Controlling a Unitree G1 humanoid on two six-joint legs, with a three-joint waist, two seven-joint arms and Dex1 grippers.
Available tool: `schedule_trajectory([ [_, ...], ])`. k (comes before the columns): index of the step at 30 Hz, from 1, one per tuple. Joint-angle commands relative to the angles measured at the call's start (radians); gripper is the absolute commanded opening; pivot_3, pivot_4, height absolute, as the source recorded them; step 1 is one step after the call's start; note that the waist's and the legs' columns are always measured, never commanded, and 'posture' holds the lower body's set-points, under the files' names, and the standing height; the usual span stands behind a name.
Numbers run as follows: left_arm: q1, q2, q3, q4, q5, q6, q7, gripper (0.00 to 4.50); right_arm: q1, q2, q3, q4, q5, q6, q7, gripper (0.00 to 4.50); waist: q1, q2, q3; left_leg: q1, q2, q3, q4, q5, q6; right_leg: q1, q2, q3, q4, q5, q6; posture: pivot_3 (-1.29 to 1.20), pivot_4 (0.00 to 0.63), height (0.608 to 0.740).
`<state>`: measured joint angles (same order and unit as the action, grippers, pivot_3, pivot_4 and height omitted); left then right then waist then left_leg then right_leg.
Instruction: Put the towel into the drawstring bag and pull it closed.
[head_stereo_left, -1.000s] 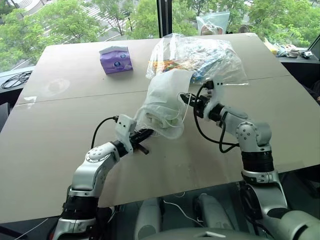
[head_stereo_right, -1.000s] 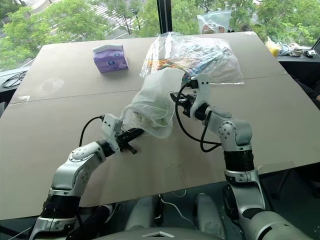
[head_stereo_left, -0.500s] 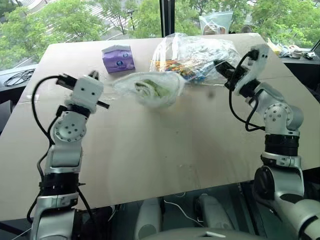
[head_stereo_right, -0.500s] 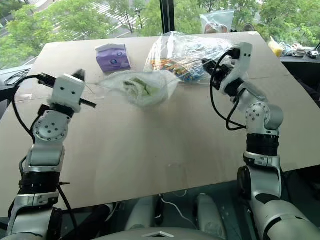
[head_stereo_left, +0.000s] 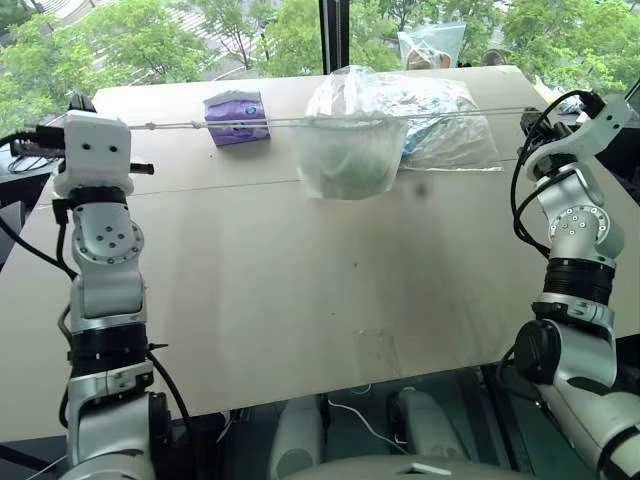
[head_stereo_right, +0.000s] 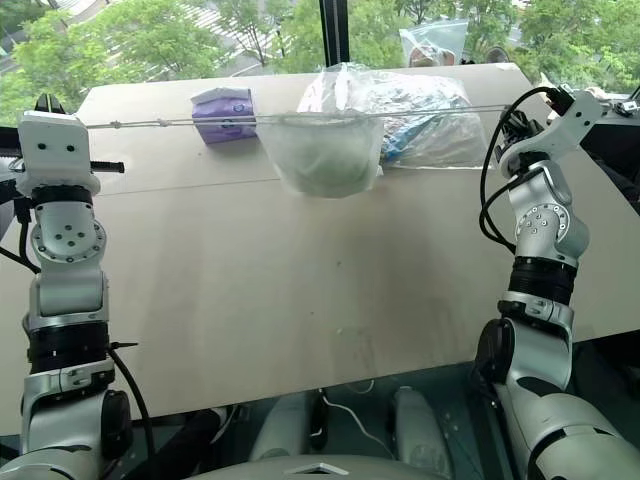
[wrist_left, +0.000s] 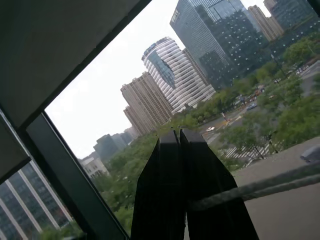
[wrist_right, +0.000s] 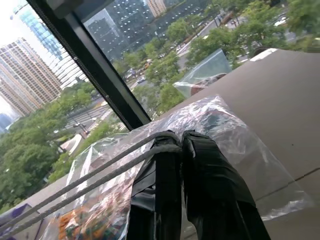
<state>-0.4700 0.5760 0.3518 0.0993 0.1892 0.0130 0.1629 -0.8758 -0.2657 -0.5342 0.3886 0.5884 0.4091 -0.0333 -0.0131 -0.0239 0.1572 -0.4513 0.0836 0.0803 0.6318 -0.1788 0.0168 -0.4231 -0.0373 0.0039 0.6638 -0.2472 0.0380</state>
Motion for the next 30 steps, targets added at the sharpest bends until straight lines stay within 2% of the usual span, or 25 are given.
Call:
schedule_trajectory([
  [1,0.001,-0.021,0.171,0.026,-0.095,0.102,0.087,0.07,-0.023,-0.052,-0.194,0.101,0.013,-0.127,-0.27,0.0,0.0,0.0,0.0,0.0,0.0,0.0,0.0,0.0,0.0,0.0,0.0,0.0,0.0,0.0,0.0,0.0,0.15,0.74],
  [6,-0.001,-0.054,0.214,0.028,-0.172,0.177,0.123,0.07,-0.031,-0.065,-0.27,0.203,0.061,-0.184,-0.455,0.0,-0.001,0.0,0.0,0.0,0.0,0.001,0.0,0.0,0.0,0.0,0.0,0.002,0.0,0.001,0.001,0.0,0.15,0.74],
  [8,-0.002,-0.062,0.19,0.029,-0.213,0.212,0.086,0.07,-0.032,-0.065,-0.254,0.2,0.081,-0.172,-0.439,0.0,-0.002,0.0,0.0,0.0,0.0,0.002,0.0,0.0,0.0,0.0,0.0,0.003,0.0,0.001,0.001,0.0,0.15,0.74],
  [11,-0.022,-0.095,0.055,0.017,-0.324,0.239,-0.125,0.07,-0.019,-0.069,-0.085,0.116,0.09,-0.016,-0.214,0.0,-0.004,0.001,0.0,0.001,0.0,0.003,0.0,0.0,0.0,0.0,0.0,0.004,0.0,0.001,0.002,0.0,0.15,0.74],
  [14,-0.021,-0.092,-0.113,-0.048,-0.386,0.253,-0.381,0.07,0.059,-0.103,0.151,-0.067,0.08,0.125,0.082,0.0,-0.003,0.001,0.0,0.0,0.0,0.003,0.0,0.0,0.0,0.0,0.0,0.004,-0.001,0.001,0.002,0.0,0.15,0.74],
  [15,-0.013,-0.083,-0.173,-0.084,-0.404,0.261,-0.476,0.28,0.106,-0.144,0.264,-0.15,0.047,0.147,0.205,0.73,-0.002,0.001,0.0,0.001,0.0,0.003,0.0,0.0,0.0,0.0,0.0,0.004,-0.001,0.001,0.002,0.0,0.15,0.74],
  [16,-0.006,-0.078,-0.207,-0.112,-0.418,0.269,-0.538,0.59,0.149,-0.181,0.345,-0.214,0.023,0.163,0.295,0.95,0.0,0.001,0.0,0.0,0.0,0.003,0.0,0.0,0.0,0.0,0.0,0.004,-0.001,0.001,0.002,0.0,0.15,0.74],
  [17,0.003,-0.074,-0.223,-0.14,-0.44,0.289,-0.58,0.89,0.2,-0.227,0.41,-0.275,0.018,0.194,0.387,1.41,-0.002,0.0,0.0,0.0,0.0,0.002,0.0,0.0,0.0,0.0,0.0,0.004,-0.001,0.001,0.002,0.0,0.15,0.74],
  [19,0.049,-0.045,-0.245,-0.205,-0.495,0.347,-0.675,1.82,0.314,-0.327,0.49,-0.38,0.013,0.212,0.558,2.42,-0.002,0.0,0.0,0.0,0.0,0.002,0.0,0.0,0.0,0.0,0.001,0.004,-0.001,0.001,0.002,0.0,0.15,0.74],
  [21,0.112,-0.004,-0.239,-0.264,-0.561,0.415,-0.762,2.73,0.396,-0.408,0.527,-0.426,-0.022,0.174,0.669,3.33,-0.002,0.0,0.0,0.001,0.0,0.002,0.0,0.0,0.0,0.001,0.001,0.004,-0.002,0.001,0.002,0.0,0.15,0.74],
  [22,0.162,0.025,-0.219,-0.293,-0.598,0.449,-0.803,3.15,0.441,-0.45,0.53,-0.425,-0.052,0.127,0.721,3.35,-0.003,0.001,0.0,0.001,0.0,0.002,-0.001,0.0,0.0,0.0,0.001,0.004,-0.002,0.001,0.002,0.0,0.15,0.74],
  [24,0.267,0.097,-0.195,-0.325,-0.616,0.513,-0.849,3.15,0.515,-0.524,0.52,-0.402,-0.112,0.047,0.789,3.35,-0.007,0.003,0.002,0.002,0.0,0.004,-0.001,0.0,0.0,0.0,0.001,0.006,-0.002,0.001,0.002,0.0,0.15,0.74],
  [27,0.375,0.151,-0.163,-0.351,-0.632,0.541,-0.89,3.15,0.59,-0.579,0.495,-0.368,-0.155,-0.054,0.872,3.35,-0.008,0.003,0.002,0.004,0.0,0.005,0.0,0.0,0.001,-0.001,0.002,0.007,-0.001,0.0,0.001,0.0,0.15,0.74],
  [30,0.442,0.156,-0.119,-0.363,-0.655,0.533,-0.918,3.15,0.637,-0.564,0.426,-0.362,-0.101,-0.098,0.946,3.35,-0.004,0.002,0.002,0.005,0.001,0.003,0.002,0.0,0.0,0.001,0.002,0.007,-0.001,-0.002,0.0,0.0,0.15,0.74],
])
